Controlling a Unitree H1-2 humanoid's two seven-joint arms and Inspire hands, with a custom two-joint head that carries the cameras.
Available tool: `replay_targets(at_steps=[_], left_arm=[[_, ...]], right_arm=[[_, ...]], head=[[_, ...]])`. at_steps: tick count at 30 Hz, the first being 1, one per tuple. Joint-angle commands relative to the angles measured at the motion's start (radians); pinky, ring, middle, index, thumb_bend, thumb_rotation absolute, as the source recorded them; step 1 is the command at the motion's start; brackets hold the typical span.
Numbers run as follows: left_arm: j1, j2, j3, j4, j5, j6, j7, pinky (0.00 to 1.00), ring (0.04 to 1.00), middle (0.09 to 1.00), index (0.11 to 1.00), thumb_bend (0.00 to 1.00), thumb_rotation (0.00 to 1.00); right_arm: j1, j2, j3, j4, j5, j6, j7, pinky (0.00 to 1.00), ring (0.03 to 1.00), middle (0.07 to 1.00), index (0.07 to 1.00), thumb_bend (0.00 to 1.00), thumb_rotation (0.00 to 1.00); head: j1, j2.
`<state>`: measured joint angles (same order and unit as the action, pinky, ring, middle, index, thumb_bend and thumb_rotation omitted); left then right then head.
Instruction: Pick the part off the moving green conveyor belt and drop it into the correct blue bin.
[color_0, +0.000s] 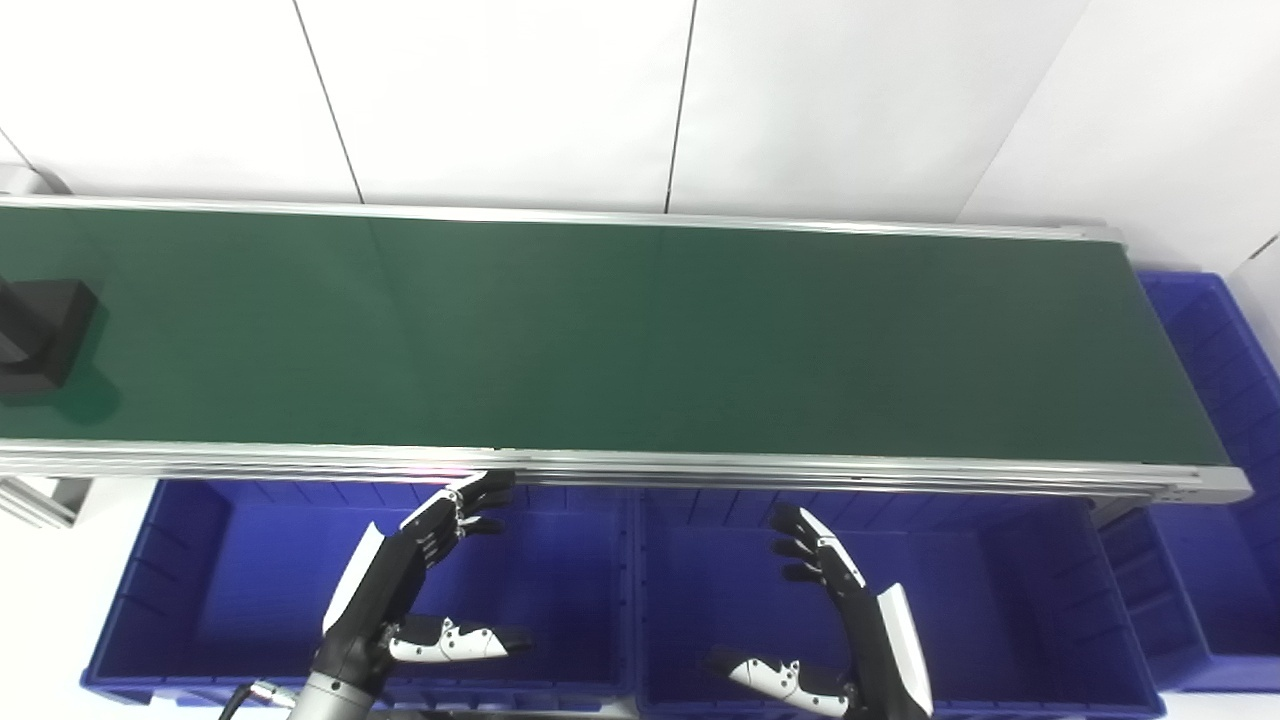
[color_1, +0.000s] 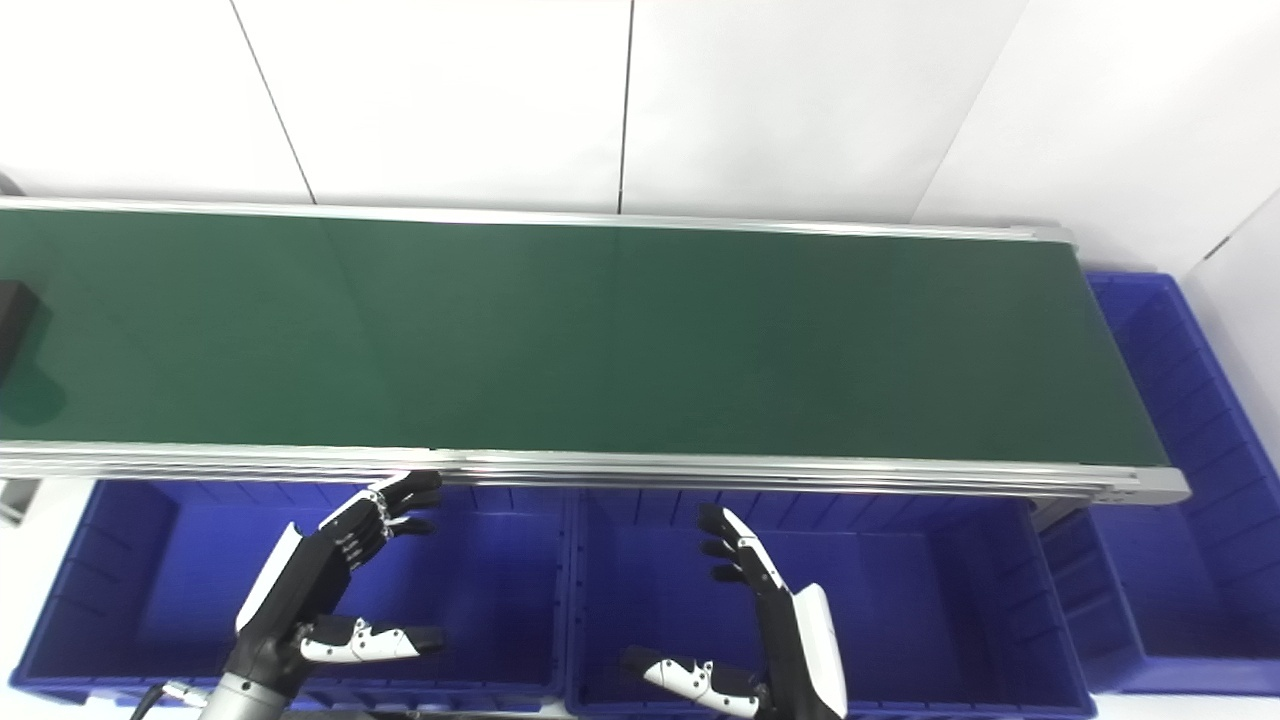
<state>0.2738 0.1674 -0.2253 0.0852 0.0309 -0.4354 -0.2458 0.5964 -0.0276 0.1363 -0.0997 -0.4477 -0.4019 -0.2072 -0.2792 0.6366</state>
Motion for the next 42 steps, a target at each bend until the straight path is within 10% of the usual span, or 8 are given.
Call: replay_targets(at_steps=[1, 13, 28, 42], left_arm=[[-0.014, 0.006, 0.000, -0.011, -0.010, -0.035, 0.008, 0.73, 0.820, 0.848, 0.808, 0.92, 0.20], [-0.016, 0.009, -0.005, -0.009, -0.006, -0.035, 0.014, 0.72, 0.818, 0.847, 0.805, 0.92, 0.20], [-0.030, 0.001, -0.096, 0.025, 0.068, -0.035, 0.109, 0.68, 0.770, 0.810, 0.786, 0.95, 0.20], [-0.049, 0.039, -0.191, 0.030, 0.097, -0.035, 0.240, 0.67, 0.747, 0.792, 0.763, 0.99, 0.21]], right_arm=[[-0.003, -0.001, 0.004, -0.008, 0.007, -0.056, -0.018, 0.69, 0.776, 0.835, 0.869, 0.74, 0.24], [-0.005, -0.004, 0.004, -0.004, 0.000, -0.056, -0.021, 0.69, 0.775, 0.835, 0.869, 0.74, 0.26], [-0.006, -0.069, -0.002, 0.037, 0.104, -0.065, -0.022, 0.75, 0.811, 0.859, 0.900, 0.68, 0.16], [-0.003, -0.099, 0.017, 0.041, 0.151, -0.068, -0.026, 0.82, 0.848, 0.891, 0.938, 0.60, 0.01]], head=[[0.001, -0.001], [0.000, -0.002], [0.350, -0.109], [0.368, -0.120]])
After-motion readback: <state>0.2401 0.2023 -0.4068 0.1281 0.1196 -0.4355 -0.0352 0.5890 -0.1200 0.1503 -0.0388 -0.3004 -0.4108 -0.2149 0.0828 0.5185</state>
